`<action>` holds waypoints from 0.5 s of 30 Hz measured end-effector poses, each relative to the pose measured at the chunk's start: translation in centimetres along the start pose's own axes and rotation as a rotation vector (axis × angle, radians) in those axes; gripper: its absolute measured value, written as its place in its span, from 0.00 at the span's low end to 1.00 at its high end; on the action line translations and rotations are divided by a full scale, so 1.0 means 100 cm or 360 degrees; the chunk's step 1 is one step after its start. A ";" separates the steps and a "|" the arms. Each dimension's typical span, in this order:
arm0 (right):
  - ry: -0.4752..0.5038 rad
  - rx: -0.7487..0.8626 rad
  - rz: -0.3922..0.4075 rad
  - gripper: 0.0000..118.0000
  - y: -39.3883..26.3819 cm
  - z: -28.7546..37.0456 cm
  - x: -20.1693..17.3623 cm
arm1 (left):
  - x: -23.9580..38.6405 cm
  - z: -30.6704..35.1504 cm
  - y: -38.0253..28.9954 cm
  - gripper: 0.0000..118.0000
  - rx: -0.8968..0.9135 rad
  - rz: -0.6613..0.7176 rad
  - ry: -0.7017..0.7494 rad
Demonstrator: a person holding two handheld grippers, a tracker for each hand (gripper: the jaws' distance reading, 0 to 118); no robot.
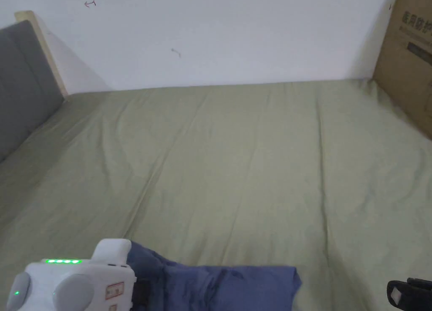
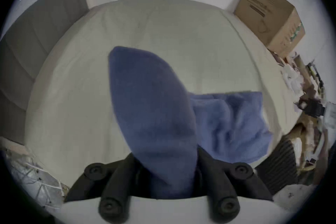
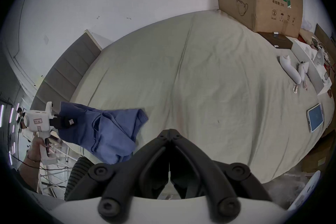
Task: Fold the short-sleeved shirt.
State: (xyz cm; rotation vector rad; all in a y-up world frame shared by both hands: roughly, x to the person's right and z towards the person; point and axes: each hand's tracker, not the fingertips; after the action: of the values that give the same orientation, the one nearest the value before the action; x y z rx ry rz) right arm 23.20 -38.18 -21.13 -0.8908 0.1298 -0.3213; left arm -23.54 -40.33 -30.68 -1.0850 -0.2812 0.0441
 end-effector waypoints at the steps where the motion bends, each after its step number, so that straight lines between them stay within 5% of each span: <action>1: 0.0006 0.0004 -0.0010 0.00 -0.001 0.002 0.001 | 0.016 -0.005 0.003 0.06 -0.0053 0.0031 -0.0162; 7: -0.0007 0.0023 -0.0026 0.00 -0.006 0.014 0.011 | 0.114 -0.059 0.021 0.08 -0.0253 -0.0045 -0.0586; 9: -0.0018 0.0026 -0.0036 0.00 -0.007 0.017 0.016 | 0.138 -0.080 0.024 0.31 -0.0334 -0.0003 -0.0713; 11: -0.0031 0.0029 -0.0059 0.00 -0.006 0.018 0.026 | 0.158 -0.103 0.023 0.85 -0.0439 0.0019 -0.0821; 12: -0.0034 0.0031 -0.0070 0.00 -0.006 0.019 0.029 | 0.165 -0.111 0.022 0.98 -0.0485 0.0032 -0.0865; 15: -0.0034 0.0041 -0.0107 0.00 -0.006 0.021 0.036 | 0.170 -0.107 0.026 1.00 -0.0435 0.0150 -0.0975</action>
State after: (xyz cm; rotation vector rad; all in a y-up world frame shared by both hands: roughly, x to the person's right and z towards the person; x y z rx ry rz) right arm 27.01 -38.16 -19.21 -0.8742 0.0759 -0.3753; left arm -4.21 -45.42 -34.15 -1.3398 -0.8035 0.4376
